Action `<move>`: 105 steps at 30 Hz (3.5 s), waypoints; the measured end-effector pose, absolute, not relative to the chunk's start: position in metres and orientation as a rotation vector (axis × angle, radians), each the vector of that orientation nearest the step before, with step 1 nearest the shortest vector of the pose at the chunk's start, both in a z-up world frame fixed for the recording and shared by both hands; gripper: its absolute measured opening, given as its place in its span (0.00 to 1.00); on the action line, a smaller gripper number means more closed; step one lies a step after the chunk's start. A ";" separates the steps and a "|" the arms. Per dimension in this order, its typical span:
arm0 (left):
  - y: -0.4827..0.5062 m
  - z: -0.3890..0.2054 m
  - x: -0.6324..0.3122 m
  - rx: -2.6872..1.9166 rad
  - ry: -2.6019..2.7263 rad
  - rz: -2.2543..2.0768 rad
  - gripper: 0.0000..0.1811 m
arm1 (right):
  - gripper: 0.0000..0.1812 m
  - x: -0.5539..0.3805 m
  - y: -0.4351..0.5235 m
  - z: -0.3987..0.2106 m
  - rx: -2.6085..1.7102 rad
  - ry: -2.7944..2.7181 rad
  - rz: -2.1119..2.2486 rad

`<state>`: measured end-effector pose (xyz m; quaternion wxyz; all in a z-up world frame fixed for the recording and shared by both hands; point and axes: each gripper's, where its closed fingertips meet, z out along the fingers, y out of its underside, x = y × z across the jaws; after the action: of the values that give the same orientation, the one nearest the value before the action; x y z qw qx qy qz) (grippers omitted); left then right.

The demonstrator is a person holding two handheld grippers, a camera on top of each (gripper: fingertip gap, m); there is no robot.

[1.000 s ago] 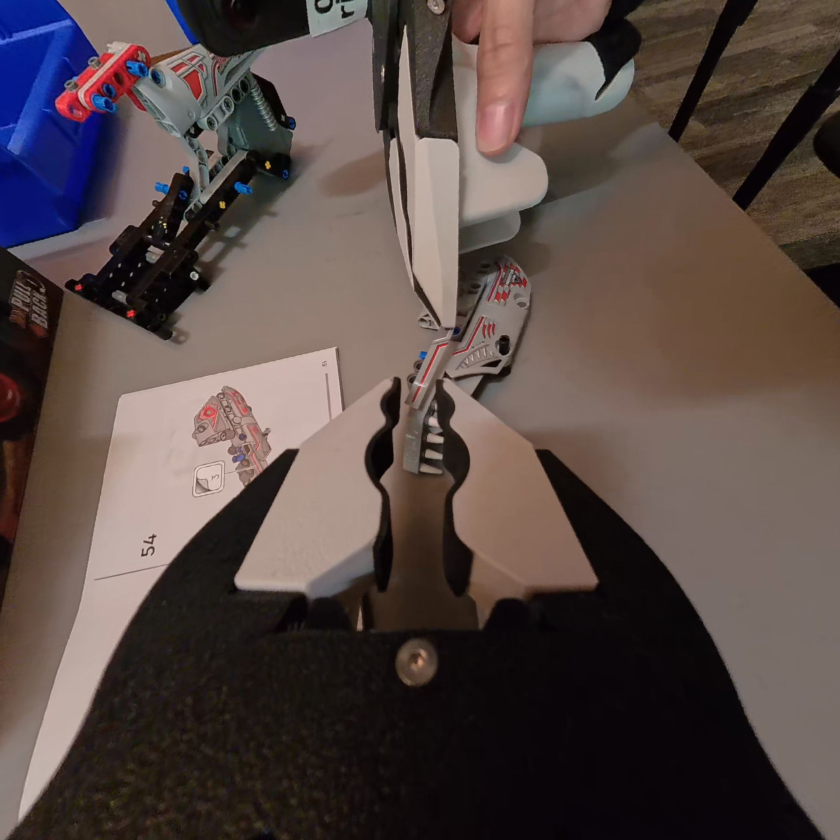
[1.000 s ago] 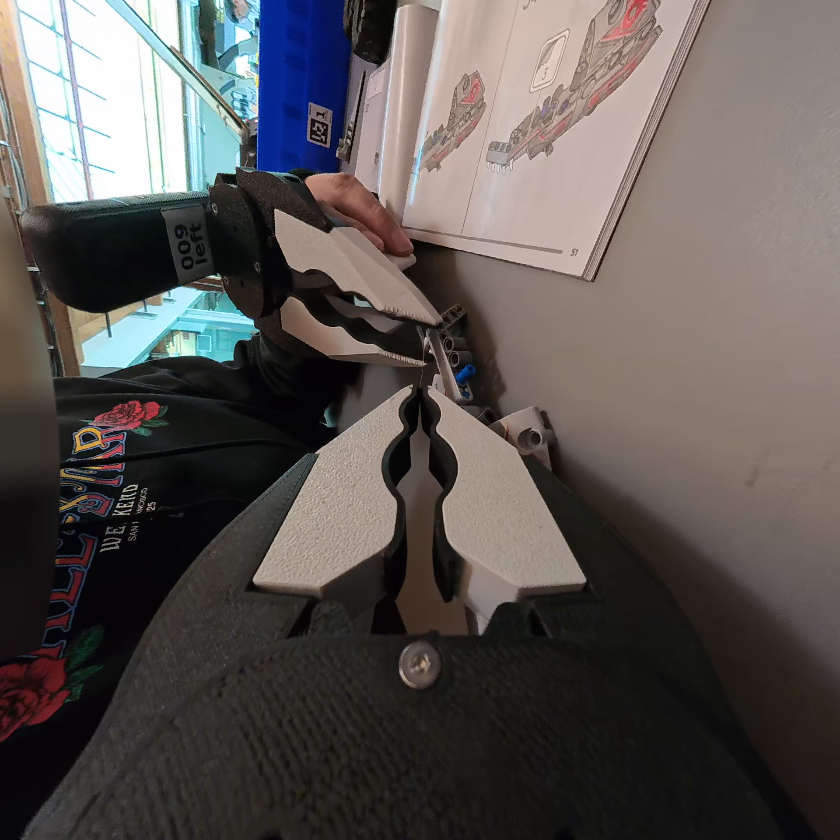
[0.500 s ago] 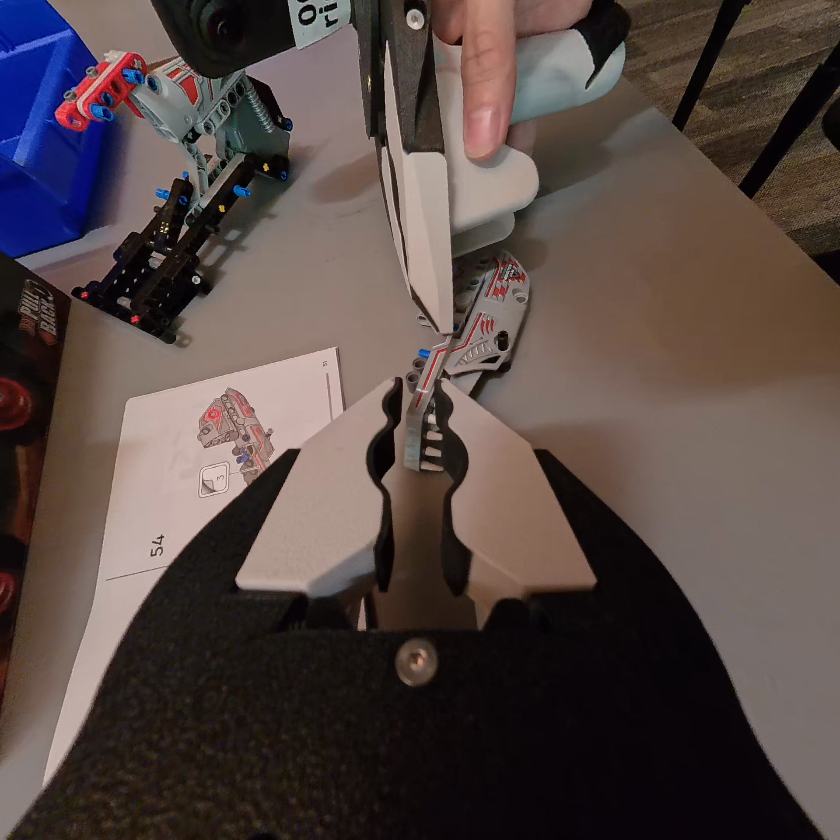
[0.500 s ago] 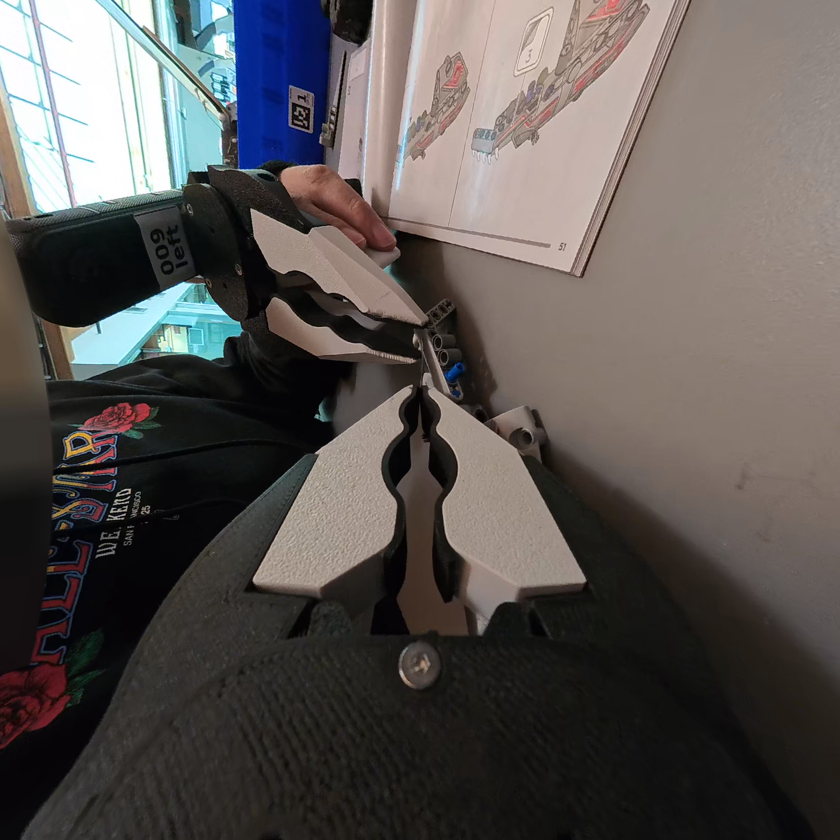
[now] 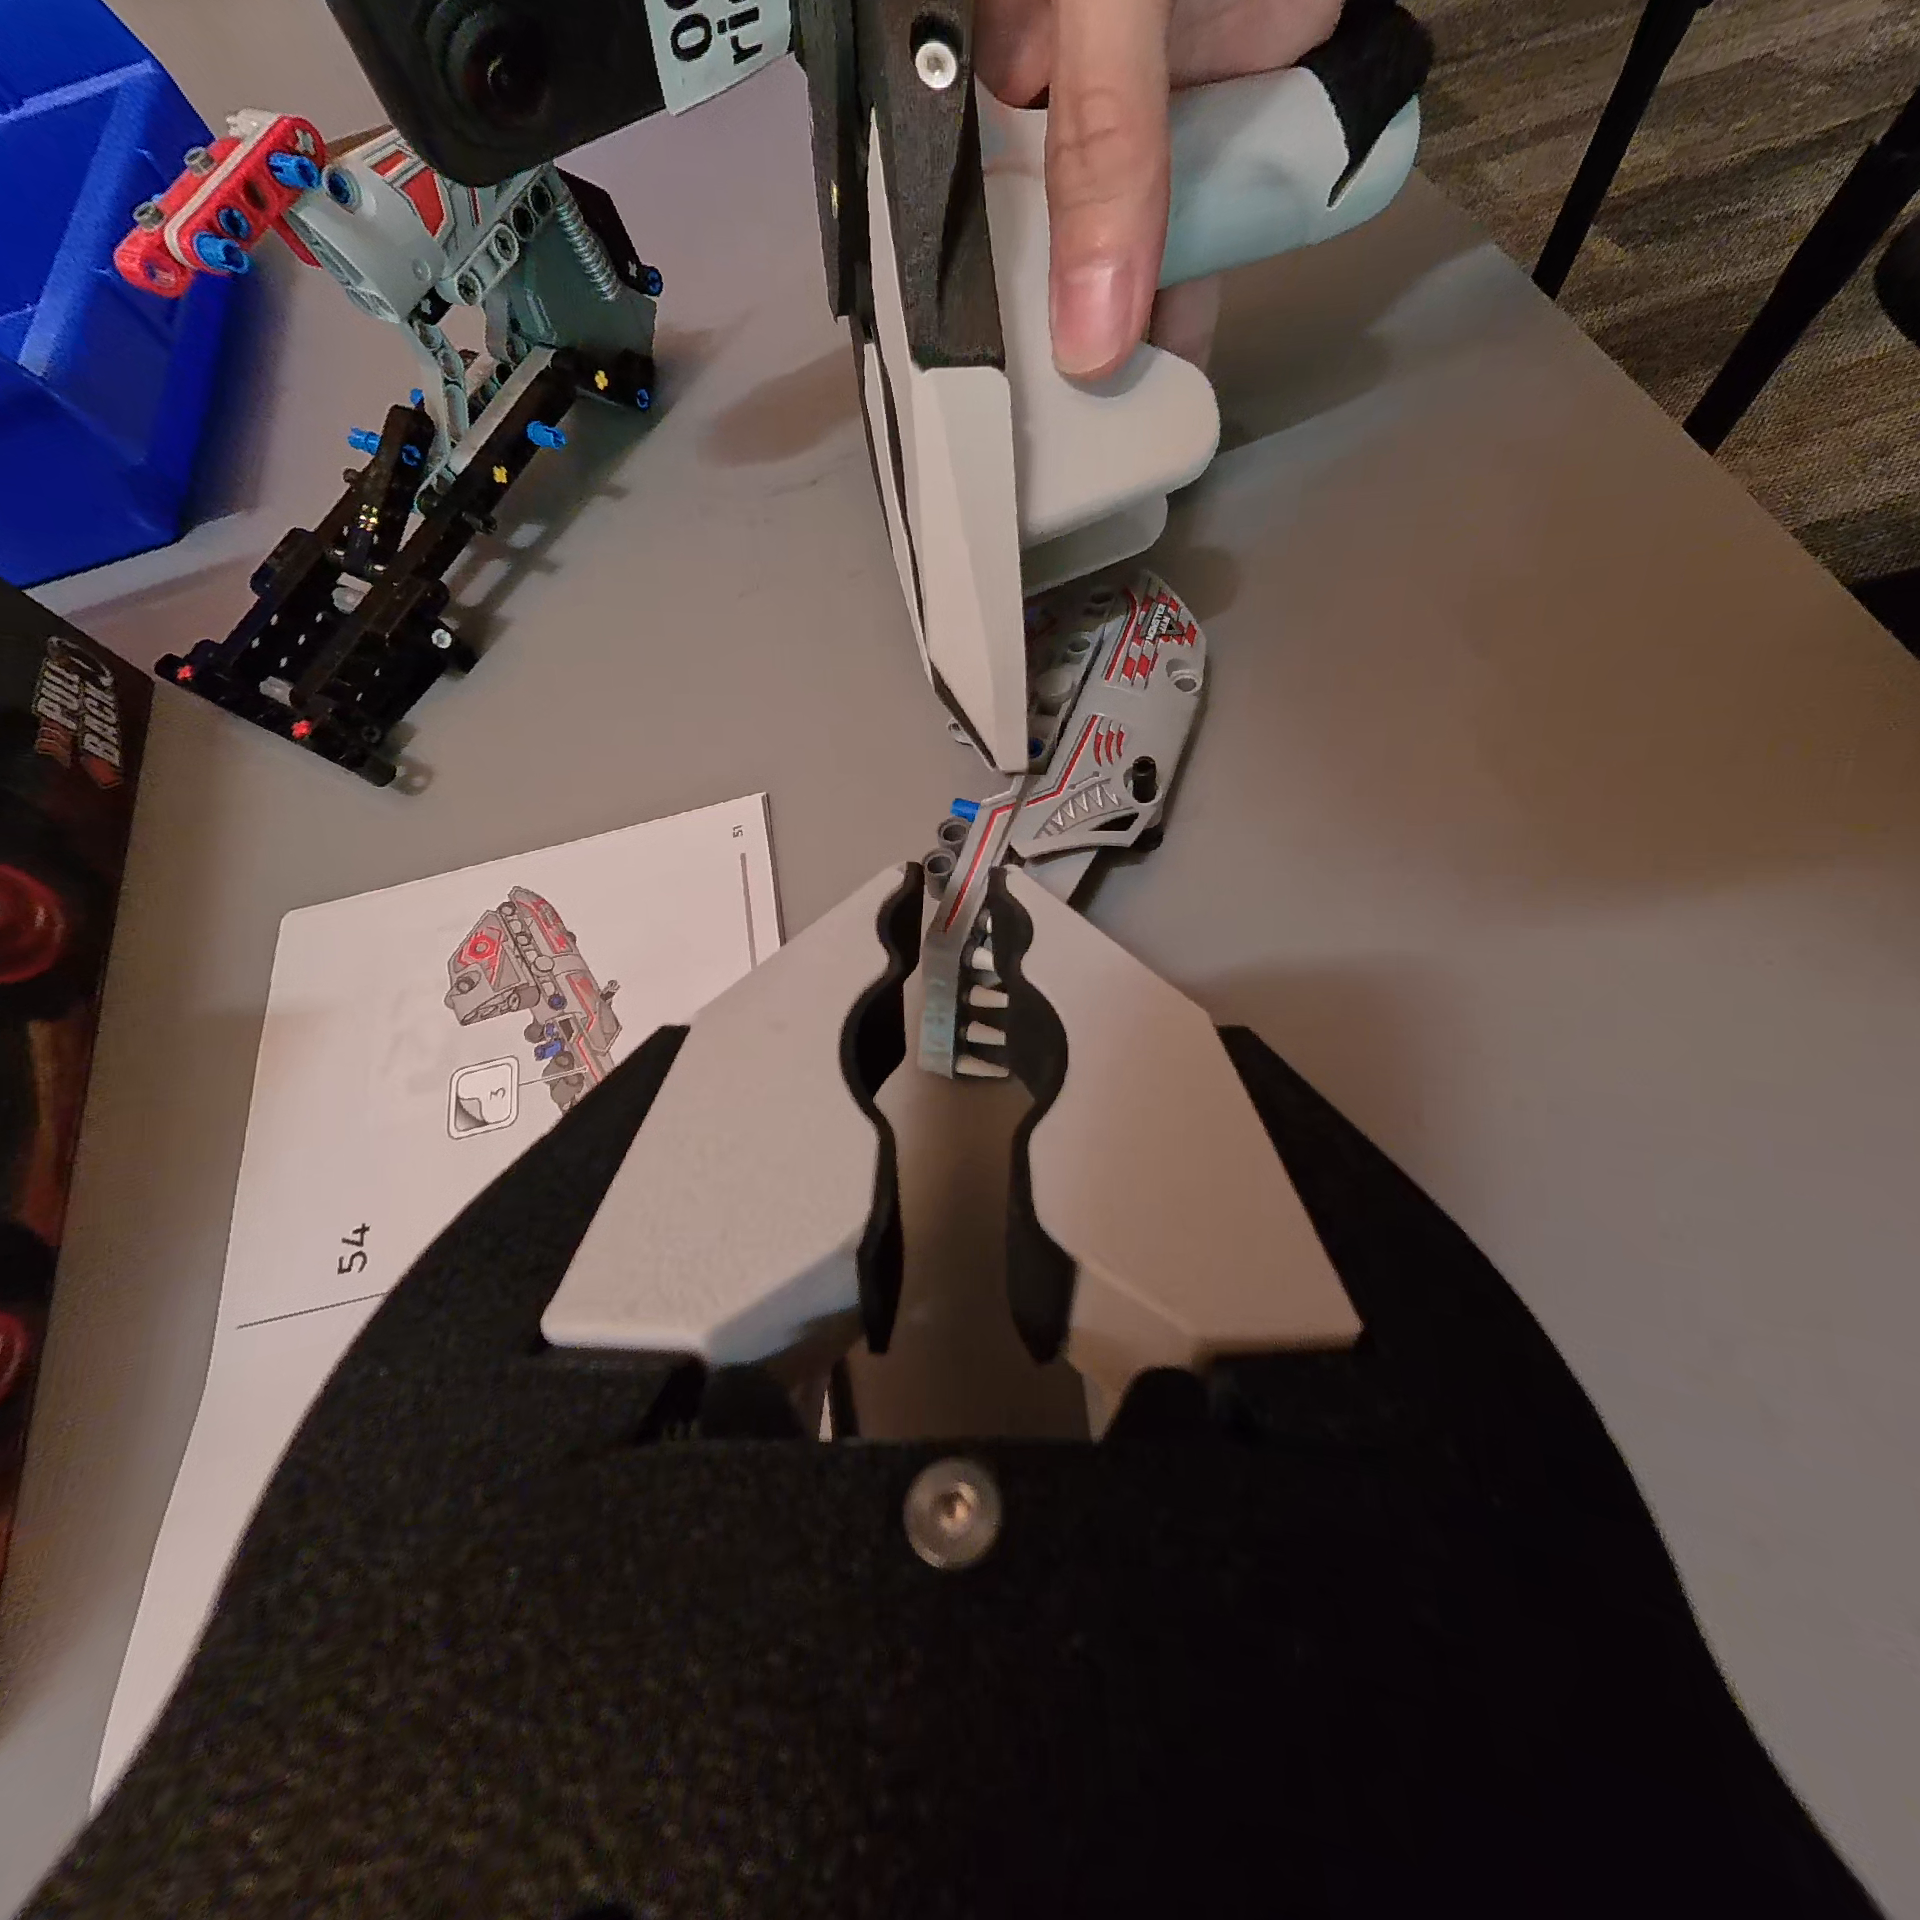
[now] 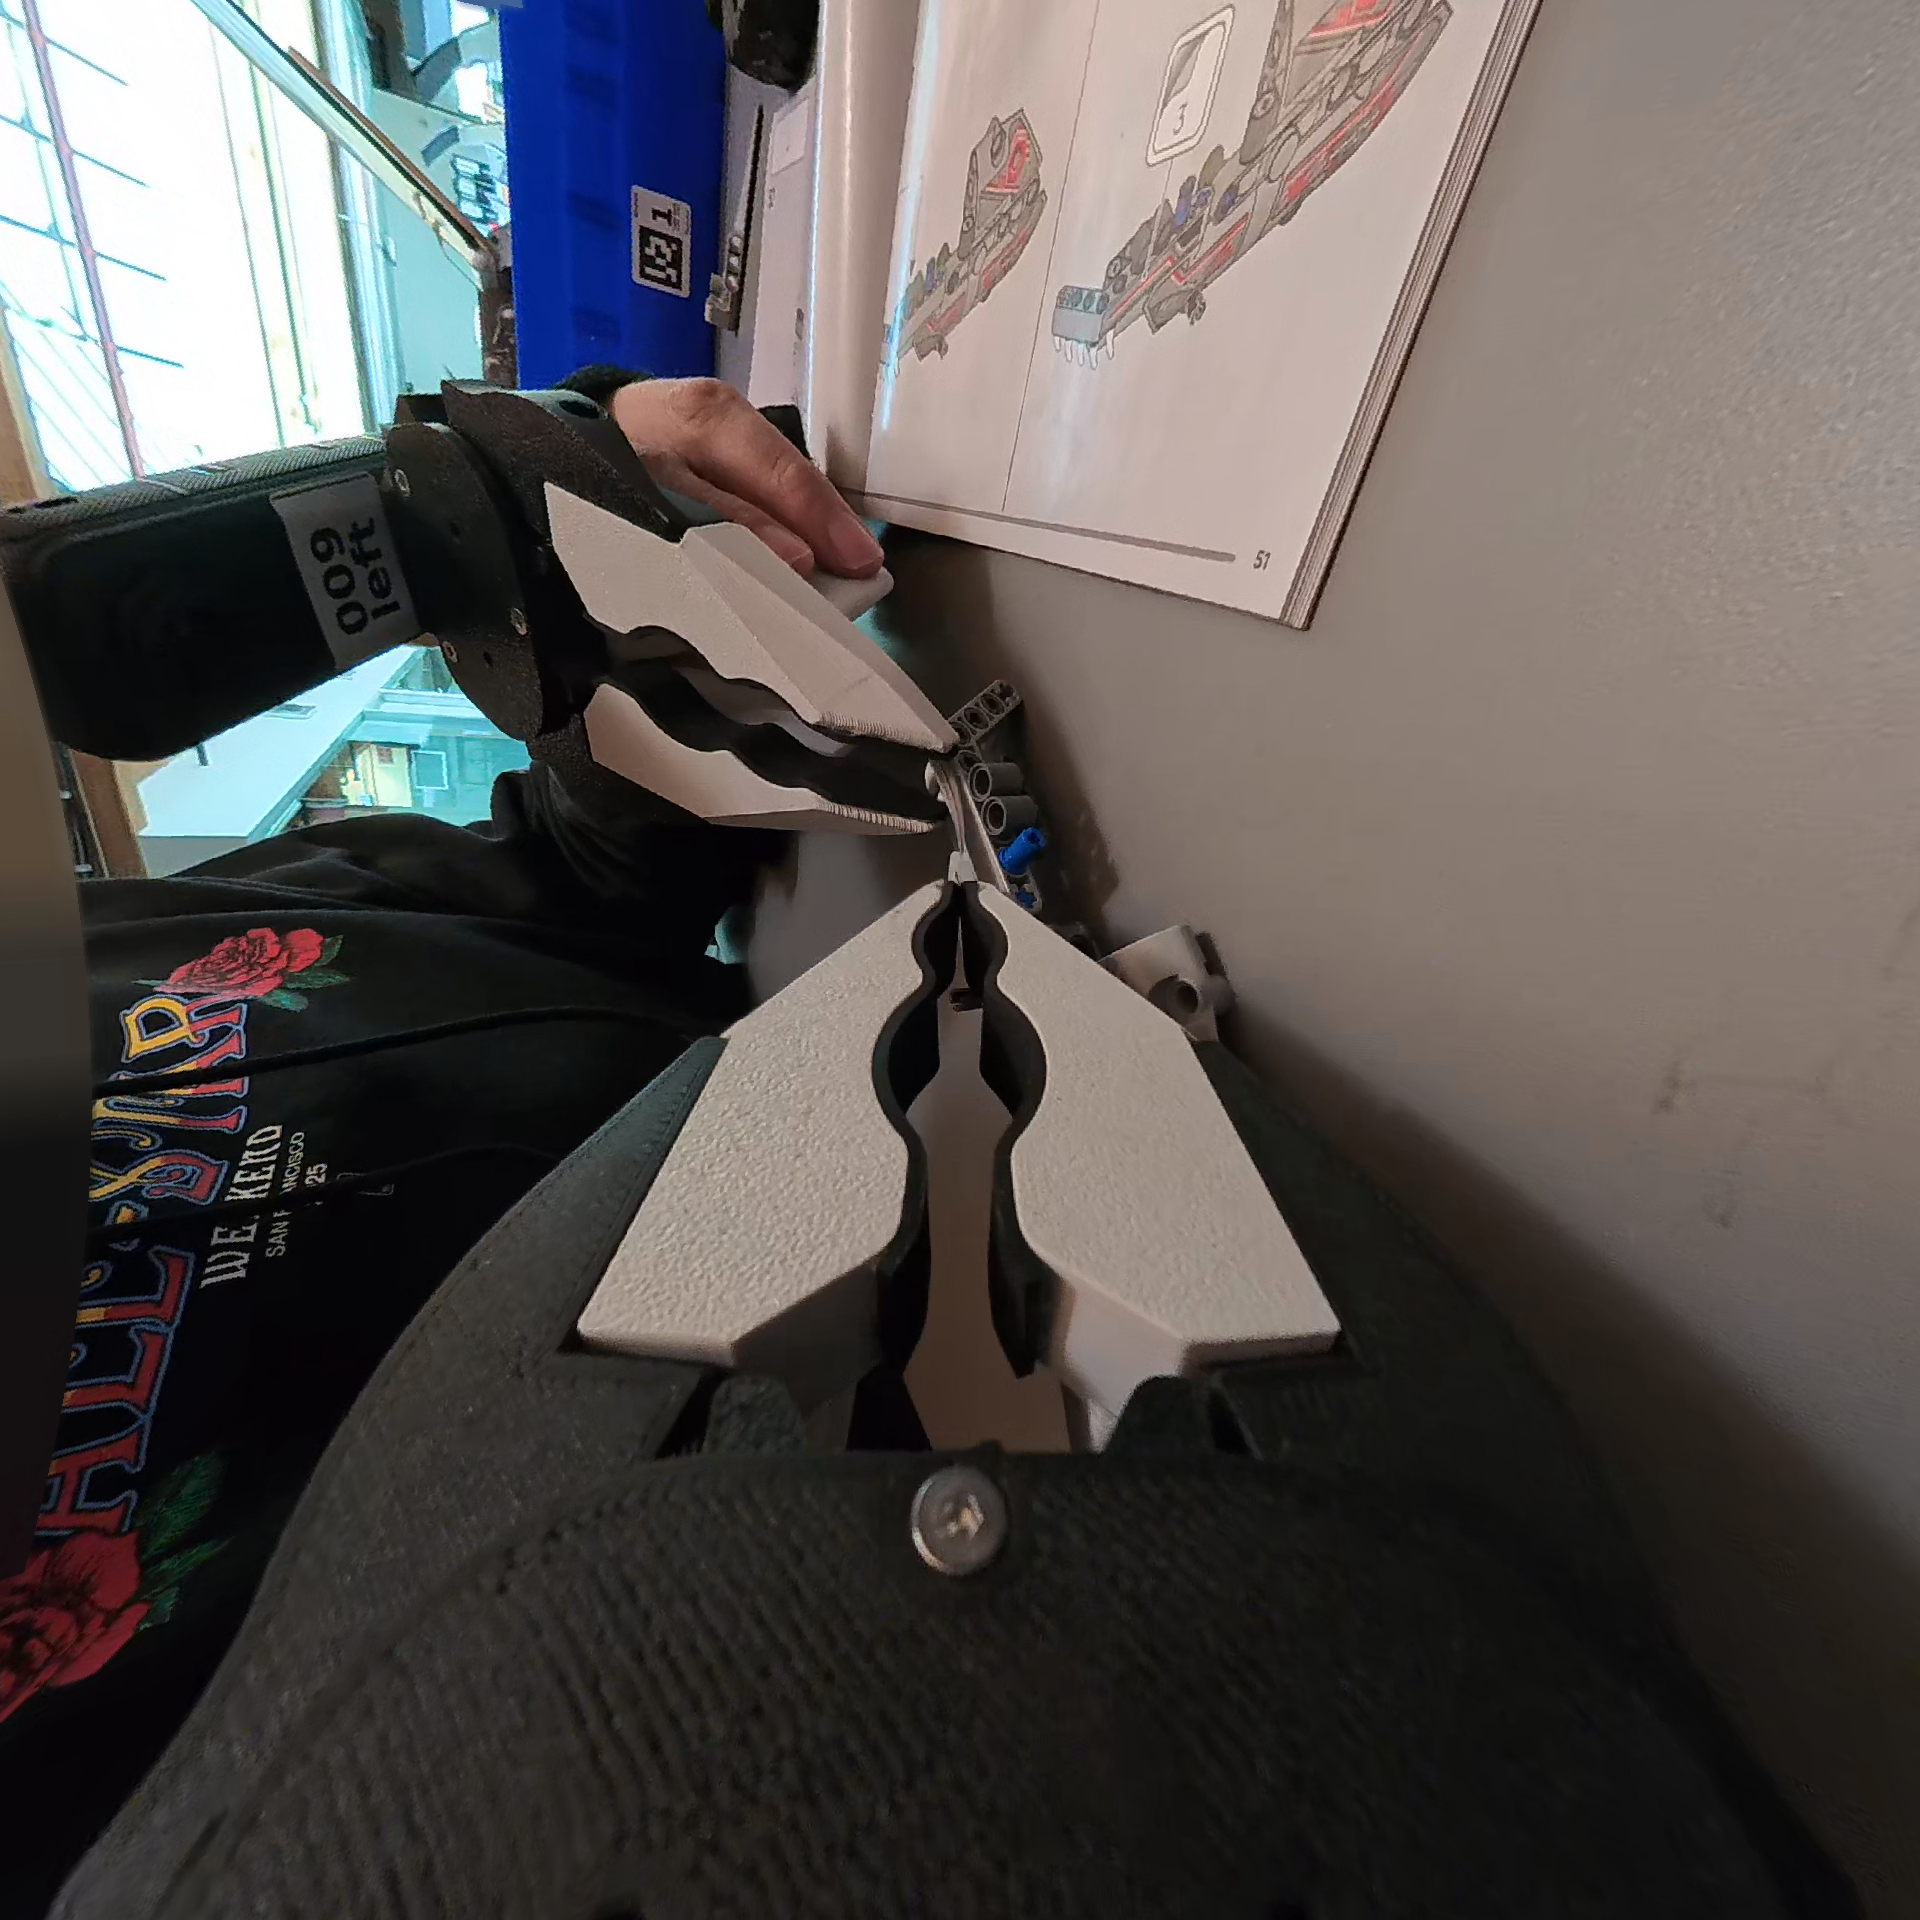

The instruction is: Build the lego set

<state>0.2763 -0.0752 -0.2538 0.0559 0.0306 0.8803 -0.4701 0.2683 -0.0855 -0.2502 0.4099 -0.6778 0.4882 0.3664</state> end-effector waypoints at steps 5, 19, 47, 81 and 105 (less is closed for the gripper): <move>-0.075 -0.254 0.276 0.094 2.671 -1.426 0.05 | 0.00 0.268 -0.086 -0.251 -1.716 1.231 0.920; -0.074 -0.257 0.276 0.093 2.683 -1.414 0.05 | 0.00 0.269 -0.088 -0.252 -1.714 1.235 0.919; -0.072 -0.258 0.283 -0.119 2.751 -1.461 0.06 | 0.00 0.271 -0.088 -0.250 -1.689 1.243 0.898; -0.067 -0.240 0.285 0.267 2.518 -1.274 0.09 | 0.00 0.273 -0.083 -0.236 -1.622 1.178 0.887; -0.072 -0.245 0.283 0.475 2.513 -1.023 0.06 | 0.00 0.276 -0.081 -0.236 -1.627 1.167 0.877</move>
<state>0.2834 -0.0717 -0.2452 0.1925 0.1692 0.8952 -0.3646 0.2759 -0.0808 -0.2358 0.4598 -0.6609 0.4741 0.3564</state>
